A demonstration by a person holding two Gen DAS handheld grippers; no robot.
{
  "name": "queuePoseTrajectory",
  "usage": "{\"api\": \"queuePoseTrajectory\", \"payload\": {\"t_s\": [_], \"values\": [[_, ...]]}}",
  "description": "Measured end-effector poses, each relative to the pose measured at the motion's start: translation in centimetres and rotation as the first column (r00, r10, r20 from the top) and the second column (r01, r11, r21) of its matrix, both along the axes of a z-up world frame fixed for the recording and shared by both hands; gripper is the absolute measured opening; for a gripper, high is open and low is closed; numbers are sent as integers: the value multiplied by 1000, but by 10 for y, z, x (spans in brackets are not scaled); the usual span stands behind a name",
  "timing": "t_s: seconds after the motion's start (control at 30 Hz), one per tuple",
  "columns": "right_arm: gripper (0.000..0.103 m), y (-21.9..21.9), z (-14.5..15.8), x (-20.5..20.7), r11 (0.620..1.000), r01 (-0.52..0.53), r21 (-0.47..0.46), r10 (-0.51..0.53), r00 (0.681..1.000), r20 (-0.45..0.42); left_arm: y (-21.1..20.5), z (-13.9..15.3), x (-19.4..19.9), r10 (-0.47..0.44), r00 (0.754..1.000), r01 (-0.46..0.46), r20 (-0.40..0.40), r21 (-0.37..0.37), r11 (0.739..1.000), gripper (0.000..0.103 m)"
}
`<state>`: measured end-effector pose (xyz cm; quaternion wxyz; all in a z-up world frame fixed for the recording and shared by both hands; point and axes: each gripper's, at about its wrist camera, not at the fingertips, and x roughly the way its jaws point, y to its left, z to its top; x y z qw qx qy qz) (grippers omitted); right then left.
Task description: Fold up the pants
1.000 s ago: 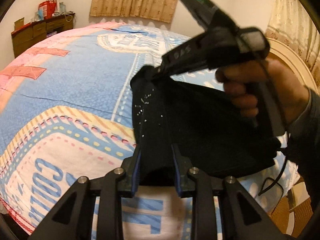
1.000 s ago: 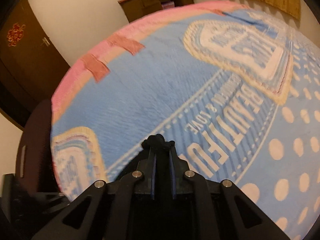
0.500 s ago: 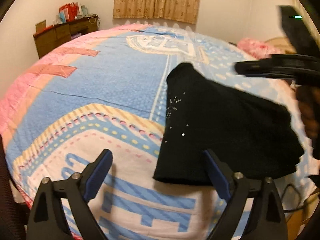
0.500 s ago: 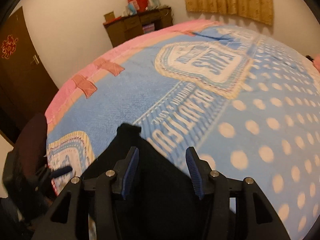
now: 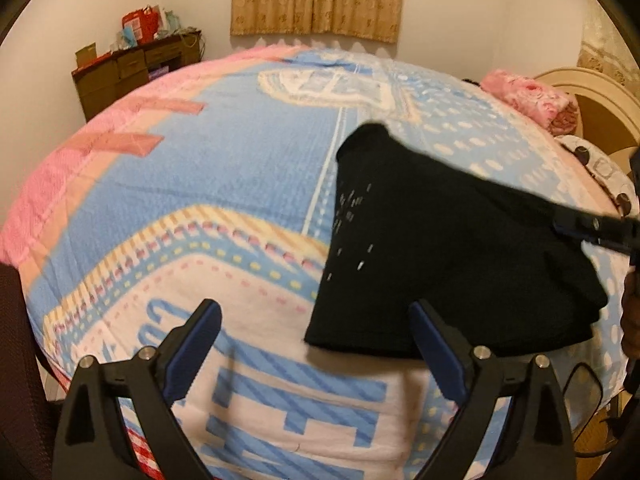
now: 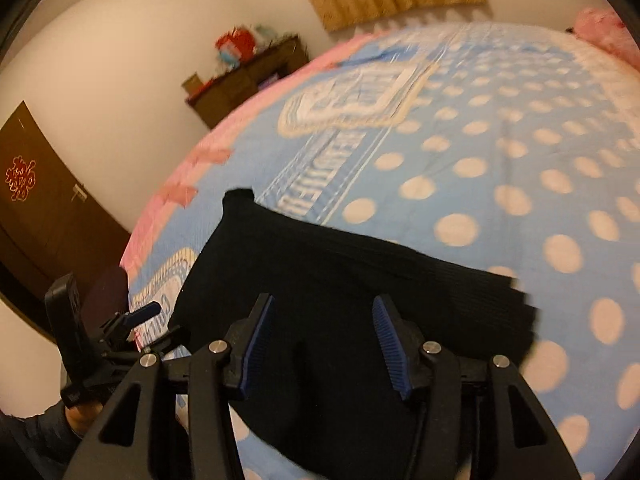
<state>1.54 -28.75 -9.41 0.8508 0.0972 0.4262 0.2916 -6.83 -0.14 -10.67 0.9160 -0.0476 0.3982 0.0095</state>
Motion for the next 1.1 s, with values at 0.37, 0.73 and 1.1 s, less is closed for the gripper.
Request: {"api": "queuePoseTrajectory", "payload": {"t_s": [0.37, 0.73, 1.1], "values": [[74, -94, -20, -38, 949, 315, 27, -314, 949, -21, -9, 7, 35, -92, 996, 91, 7, 21, 996, 97], [78, -40, -38, -45, 979, 206, 11, -206, 978, 32, -5, -13, 57, -144, 989, 138, -43, -125, 983, 88], [29, -44, -20, -42, 977, 177, 122, -181, 983, 17, -8, 10, 46, -266, 964, 263, 10, -186, 947, 21]]}}
